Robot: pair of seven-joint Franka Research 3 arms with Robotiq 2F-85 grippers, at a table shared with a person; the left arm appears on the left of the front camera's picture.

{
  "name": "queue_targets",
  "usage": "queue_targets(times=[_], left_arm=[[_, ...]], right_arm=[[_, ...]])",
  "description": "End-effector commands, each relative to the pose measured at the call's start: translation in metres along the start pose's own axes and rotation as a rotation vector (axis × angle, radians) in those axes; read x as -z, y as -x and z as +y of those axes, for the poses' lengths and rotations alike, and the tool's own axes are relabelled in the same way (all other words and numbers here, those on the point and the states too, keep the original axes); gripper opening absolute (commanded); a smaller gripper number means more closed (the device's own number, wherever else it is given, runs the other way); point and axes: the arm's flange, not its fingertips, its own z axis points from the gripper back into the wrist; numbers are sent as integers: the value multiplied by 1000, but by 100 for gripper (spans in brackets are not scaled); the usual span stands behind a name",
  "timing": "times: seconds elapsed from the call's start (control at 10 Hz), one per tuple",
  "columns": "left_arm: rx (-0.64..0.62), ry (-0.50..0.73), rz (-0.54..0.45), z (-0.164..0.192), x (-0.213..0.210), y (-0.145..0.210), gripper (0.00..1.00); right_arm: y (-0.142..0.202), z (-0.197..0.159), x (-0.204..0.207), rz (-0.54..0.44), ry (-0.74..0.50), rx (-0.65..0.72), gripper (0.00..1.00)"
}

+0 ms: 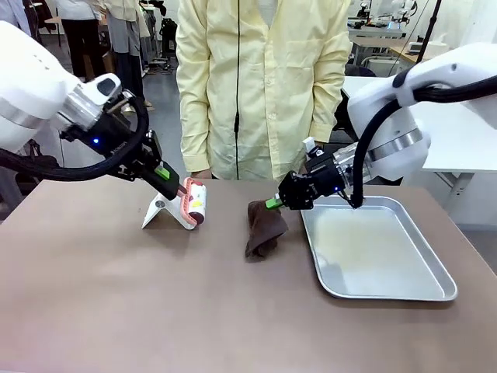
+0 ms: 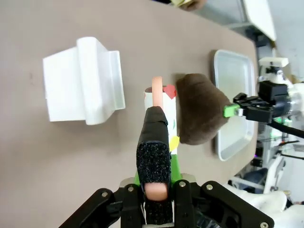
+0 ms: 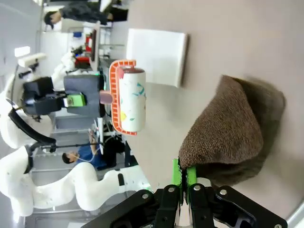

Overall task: Clean the surface of the table.
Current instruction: Return the Lint Roller and towel to their original positions.

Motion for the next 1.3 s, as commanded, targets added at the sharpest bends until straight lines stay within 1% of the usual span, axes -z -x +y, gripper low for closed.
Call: queue_targets(times=[0.0, 0.1, 0.3, 0.4, 0.5, 0.9, 1.1, 1.2], left_arm=[[-9, -29, 28, -3, -2, -23, 22], [-9, -45, 43, -1, 5, -28, 22], [-13, -73, 36, 4, 11, -34, 22], [8, -47, 37, 9, 15, -26, 22], [8, -47, 37, 9, 15, -26, 22], [10, -53, 44, 9, 18, -29, 22], [11, -53, 9, 6, 26, -34, 22], [14, -81, -6, 2, 34, -38, 22]], right_arm=[[-11, 1, 4, 28, 69, 37, 4], [-12, -5, 5, 27, 98, 51, 4], [-13, -16, 10, 27, 174, 82, 4], [-13, -17, 9, 53, 171, 92, 4], [-4, -19, 5, 25, 114, 47, 4], [-4, -19, 5, 25, 114, 47, 4], [-4, -19, 5, 25, 114, 47, 4], [-4, -19, 5, 25, 114, 47, 4]])
